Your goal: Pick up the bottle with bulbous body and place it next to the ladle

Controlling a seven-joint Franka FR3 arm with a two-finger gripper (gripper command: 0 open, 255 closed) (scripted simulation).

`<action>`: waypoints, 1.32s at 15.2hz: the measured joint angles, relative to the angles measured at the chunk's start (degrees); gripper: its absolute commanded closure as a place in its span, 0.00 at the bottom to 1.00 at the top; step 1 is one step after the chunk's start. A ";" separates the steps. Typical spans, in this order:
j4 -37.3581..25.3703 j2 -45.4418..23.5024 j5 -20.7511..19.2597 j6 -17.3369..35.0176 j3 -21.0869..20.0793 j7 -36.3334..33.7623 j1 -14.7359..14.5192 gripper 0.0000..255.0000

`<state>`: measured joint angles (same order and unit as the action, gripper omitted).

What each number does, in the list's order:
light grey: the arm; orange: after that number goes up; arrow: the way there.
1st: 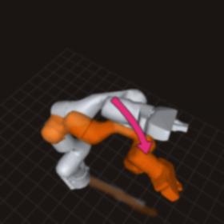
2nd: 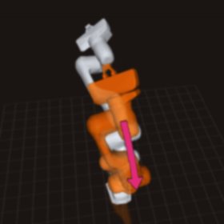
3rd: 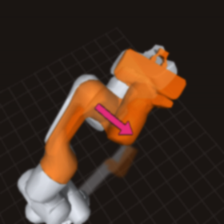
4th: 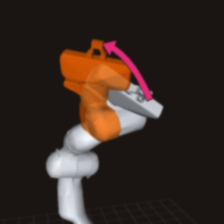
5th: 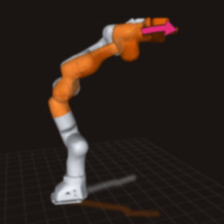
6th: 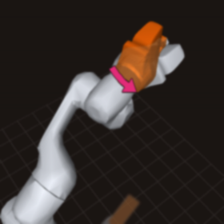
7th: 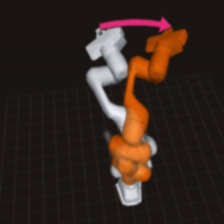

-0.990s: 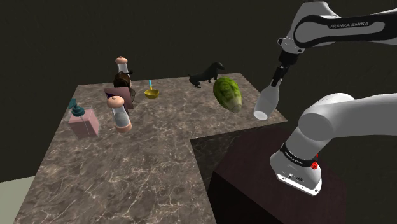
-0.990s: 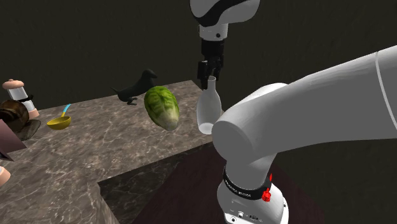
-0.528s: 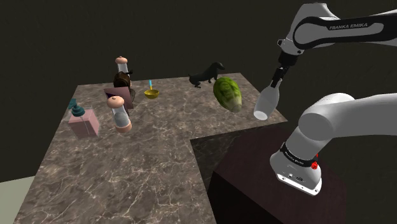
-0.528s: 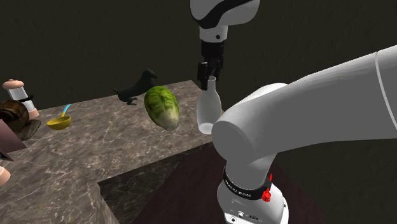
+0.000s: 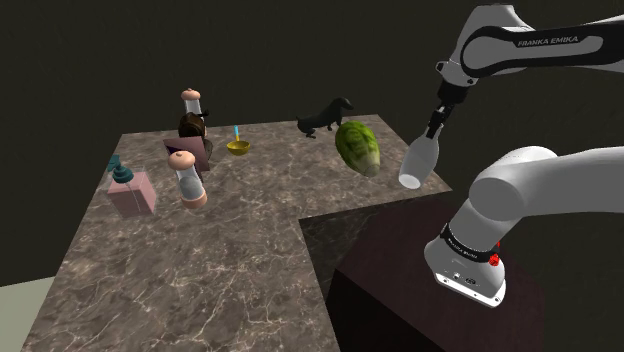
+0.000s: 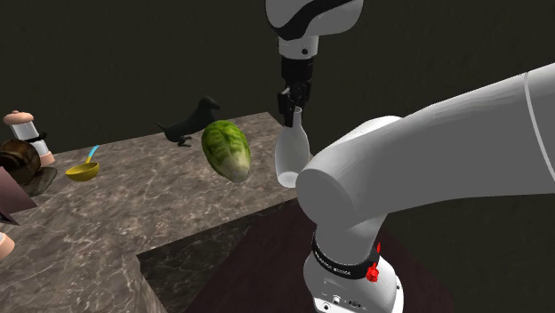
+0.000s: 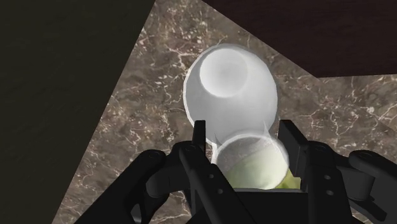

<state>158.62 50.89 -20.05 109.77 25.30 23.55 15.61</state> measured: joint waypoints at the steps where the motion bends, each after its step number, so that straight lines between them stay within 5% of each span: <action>1: 0.00 0.01 0.00 -0.01 0.00 0.00 0.00 1.00; 20: -12.15 1.10 3.79 -13.21 -3.95 0.51 -1.53 1.00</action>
<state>146.48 51.99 -16.25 96.56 21.35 24.06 14.08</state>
